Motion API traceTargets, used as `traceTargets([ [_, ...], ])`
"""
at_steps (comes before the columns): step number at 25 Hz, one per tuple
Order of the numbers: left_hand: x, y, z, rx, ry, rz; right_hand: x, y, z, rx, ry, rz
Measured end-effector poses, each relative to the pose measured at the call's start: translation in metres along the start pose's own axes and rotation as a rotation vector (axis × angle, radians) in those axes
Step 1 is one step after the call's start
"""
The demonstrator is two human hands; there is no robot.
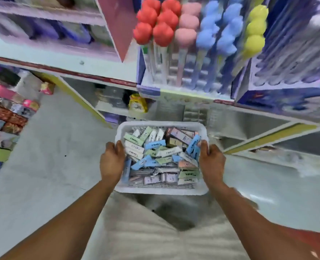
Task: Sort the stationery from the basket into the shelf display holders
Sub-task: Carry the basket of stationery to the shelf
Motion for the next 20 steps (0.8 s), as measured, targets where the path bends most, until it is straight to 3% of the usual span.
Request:
traceTargets([
  [7, 0.03, 0.134, 0.044, 0.052, 0.153, 0.18, -0.005, 0.055, -0.125, -0.054, 0.143, -0.095],
  [12, 0.043, 0.242, 0.084, 0.124, 0.208, 0.189, 0.02, 0.106, -0.22, -0.136, 0.188, -0.079],
  [16, 0.044, 0.276, 0.102, 0.135, 0.209, 0.106, 0.033, 0.136, -0.255, -0.12, 0.114, -0.083],
  [20, 0.015, 0.274, 0.122, 0.08, 0.225, 0.065, 0.026, 0.123, -0.263, -0.15, -0.007, -0.114],
])
Point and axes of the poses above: each hand's wrist, its own x-axis towards the middle knuckle, its own y-axis out of the palm, z = x × y, the point moved 6 cm from there along x, towards the middle knuckle, and after that the axes turned 10 degrees about -y, right-handed, at the moved point
